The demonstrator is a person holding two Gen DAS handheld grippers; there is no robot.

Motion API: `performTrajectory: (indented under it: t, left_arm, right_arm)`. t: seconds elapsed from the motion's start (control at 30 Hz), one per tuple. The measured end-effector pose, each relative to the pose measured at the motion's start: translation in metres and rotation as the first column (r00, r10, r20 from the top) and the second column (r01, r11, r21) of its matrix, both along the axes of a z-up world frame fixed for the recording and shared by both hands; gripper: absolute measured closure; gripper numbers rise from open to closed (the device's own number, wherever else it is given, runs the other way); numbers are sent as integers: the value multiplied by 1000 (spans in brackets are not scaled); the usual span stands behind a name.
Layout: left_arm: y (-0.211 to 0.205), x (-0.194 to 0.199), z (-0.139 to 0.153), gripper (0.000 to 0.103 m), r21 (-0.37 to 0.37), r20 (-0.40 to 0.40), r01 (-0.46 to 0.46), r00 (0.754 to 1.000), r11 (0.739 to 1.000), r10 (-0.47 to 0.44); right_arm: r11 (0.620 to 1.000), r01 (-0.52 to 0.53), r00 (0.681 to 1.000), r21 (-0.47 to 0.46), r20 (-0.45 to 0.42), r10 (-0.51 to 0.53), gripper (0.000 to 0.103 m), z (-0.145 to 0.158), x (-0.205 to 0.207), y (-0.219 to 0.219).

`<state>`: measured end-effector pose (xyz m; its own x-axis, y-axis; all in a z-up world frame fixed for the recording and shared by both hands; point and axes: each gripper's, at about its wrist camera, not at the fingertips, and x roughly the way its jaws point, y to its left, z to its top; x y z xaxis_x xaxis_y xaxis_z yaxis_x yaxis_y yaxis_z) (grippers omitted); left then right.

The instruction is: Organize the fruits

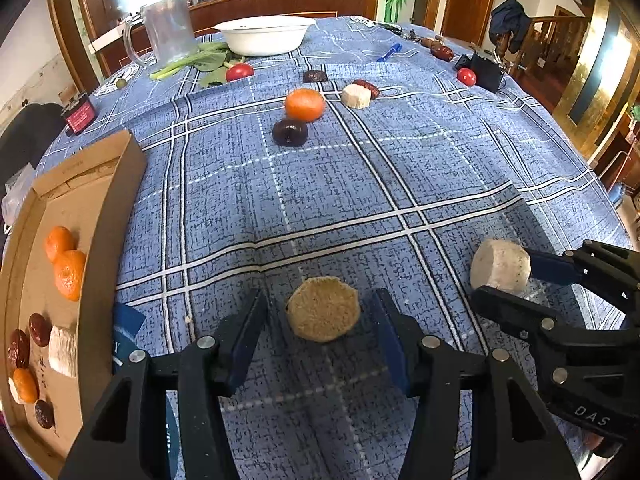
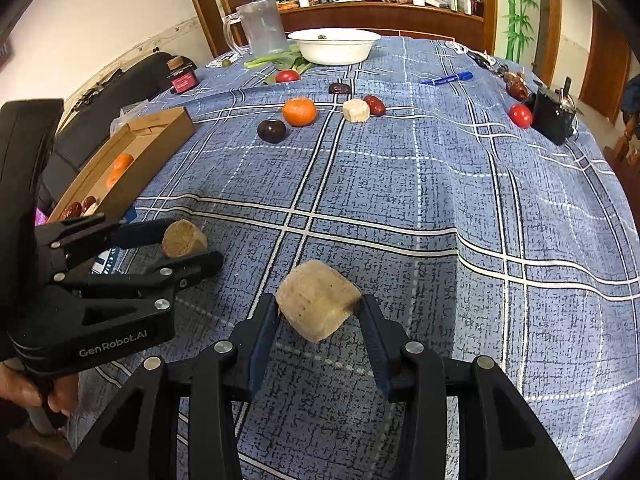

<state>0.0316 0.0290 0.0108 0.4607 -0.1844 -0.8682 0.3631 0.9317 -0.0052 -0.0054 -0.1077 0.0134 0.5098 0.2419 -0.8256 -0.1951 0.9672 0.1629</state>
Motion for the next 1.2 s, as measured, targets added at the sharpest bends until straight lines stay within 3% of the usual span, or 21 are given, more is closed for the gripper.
performTrajectory:
  t: [0.1,0.2,0.33,0.53,0.87,1.2]
  left_arm:
    - [2,-1,0,49,-10,13,4,1000,1000,-4]
    - [7,0,2,70,-20,22,-11,1000,1000,12]
    - [23,3,6,70,-109,-34,-48,998,993,45]
    - [35,-12,17,70,-156,-52,-72,997,985,64]
    - [52,-25,44,69,-176,0,-96,995,980,97]
    - [105,-18,62,69,-199,30,-185,980,962,195]
  right_arm:
    - [1000,-8,1000,-16,13,8,58,0,0,3]
    - [999,-10,1000,-35,28,11,58,0,0,6]
    - [999,-13,999,-30,36,14,58,4,-2,6]
    - [1000,-9,998,-15,59,10,58,17,-9,4]
    - [1000,-13,997,-14,70,14,58,27,-8,19]
    - [997,-80,993,-7,87,80,58,43,13,65]
